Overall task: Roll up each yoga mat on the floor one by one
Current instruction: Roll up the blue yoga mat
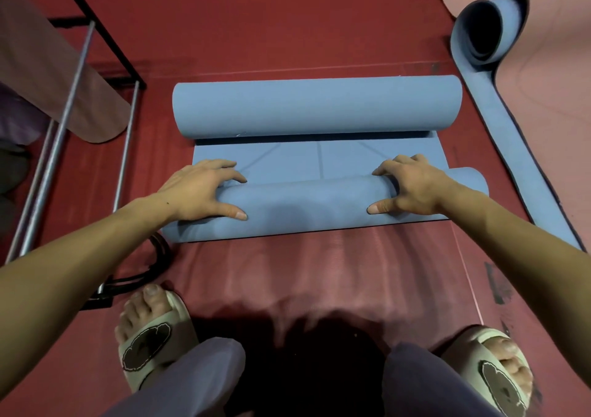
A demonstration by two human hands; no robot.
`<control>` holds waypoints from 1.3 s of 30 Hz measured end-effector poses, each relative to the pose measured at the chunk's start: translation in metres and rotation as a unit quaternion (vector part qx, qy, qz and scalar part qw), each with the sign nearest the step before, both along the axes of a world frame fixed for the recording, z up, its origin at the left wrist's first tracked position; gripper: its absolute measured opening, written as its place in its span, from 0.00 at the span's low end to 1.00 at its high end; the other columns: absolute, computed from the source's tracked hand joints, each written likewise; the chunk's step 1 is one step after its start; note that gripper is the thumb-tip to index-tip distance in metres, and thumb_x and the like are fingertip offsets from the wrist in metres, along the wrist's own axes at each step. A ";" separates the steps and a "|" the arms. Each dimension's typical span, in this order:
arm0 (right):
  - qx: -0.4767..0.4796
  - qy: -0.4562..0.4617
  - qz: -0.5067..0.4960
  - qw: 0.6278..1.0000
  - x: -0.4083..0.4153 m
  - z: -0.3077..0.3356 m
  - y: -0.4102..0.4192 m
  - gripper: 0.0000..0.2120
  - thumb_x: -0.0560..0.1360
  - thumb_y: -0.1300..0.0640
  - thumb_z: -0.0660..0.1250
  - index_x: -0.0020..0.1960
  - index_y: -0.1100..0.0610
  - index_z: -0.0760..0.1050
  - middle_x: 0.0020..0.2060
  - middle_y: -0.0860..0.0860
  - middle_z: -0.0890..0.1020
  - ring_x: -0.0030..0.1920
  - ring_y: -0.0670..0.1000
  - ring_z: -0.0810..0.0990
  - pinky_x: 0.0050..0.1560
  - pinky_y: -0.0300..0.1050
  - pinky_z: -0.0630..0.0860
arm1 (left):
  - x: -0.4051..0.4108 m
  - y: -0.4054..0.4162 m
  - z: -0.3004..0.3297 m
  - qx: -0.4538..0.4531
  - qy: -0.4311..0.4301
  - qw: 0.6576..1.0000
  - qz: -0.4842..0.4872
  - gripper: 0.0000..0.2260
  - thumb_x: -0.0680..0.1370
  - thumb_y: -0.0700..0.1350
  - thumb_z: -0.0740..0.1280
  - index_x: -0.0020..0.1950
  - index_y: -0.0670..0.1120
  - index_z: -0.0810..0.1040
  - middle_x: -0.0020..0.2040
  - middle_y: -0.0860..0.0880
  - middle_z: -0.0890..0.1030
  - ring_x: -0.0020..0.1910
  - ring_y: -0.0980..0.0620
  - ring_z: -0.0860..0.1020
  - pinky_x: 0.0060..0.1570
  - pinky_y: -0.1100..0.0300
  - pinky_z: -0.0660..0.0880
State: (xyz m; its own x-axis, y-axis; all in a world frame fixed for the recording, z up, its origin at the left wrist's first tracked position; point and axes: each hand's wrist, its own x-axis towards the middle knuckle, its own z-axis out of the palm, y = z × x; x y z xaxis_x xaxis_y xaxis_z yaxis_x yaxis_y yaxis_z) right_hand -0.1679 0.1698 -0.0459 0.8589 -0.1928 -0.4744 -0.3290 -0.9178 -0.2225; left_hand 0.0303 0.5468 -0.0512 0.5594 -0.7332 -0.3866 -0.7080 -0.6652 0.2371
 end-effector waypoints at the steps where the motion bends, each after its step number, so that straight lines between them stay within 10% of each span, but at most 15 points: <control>1: -0.012 -0.002 0.000 1.000 0.000 0.001 0.001 0.44 0.63 0.25 0.74 0.73 0.44 0.72 0.65 0.52 0.72 0.67 0.59 0.67 0.69 0.59 0.70 | -0.001 0.001 -0.001 -0.019 -0.010 1.000 -0.009 0.38 0.65 0.80 0.68 0.71 0.64 0.73 0.74 0.55 0.72 0.72 0.48 0.72 0.64 0.46 0.74; 22: -0.065 -0.100 -0.017 0.993 -0.003 0.001 0.019 0.33 0.74 0.35 0.73 0.74 0.50 0.73 0.66 0.55 0.75 0.67 0.62 0.68 0.67 0.60 0.70 | -0.030 -0.005 -0.010 -0.083 -0.141 0.986 -0.028 0.18 0.79 0.53 0.71 0.70 0.59 0.79 0.62 0.53 0.77 0.54 0.45 0.78 0.45 0.48 0.77; 30: -0.111 -0.208 0.025 0.971 -0.013 -0.018 0.041 0.20 0.82 0.51 0.66 0.72 0.56 0.75 0.64 0.56 0.78 0.60 0.63 0.73 0.61 0.61 0.75 | -0.042 -0.015 0.001 -0.063 -0.131 0.989 0.012 0.31 0.74 0.66 0.55 0.72 0.56 0.78 0.63 0.53 0.76 0.53 0.46 0.79 0.48 0.49 0.77; 39: -0.106 -0.146 0.018 0.983 -0.006 -0.010 0.042 0.41 0.72 0.34 0.59 0.75 0.61 0.68 0.68 0.58 0.77 0.66 0.62 0.74 0.73 0.60 0.67 | -0.048 -0.017 -0.008 -0.055 -0.161 0.985 -0.009 0.41 0.68 0.72 0.68 0.73 0.47 0.71 0.62 0.48 0.78 0.54 0.42 0.81 0.52 0.48 0.77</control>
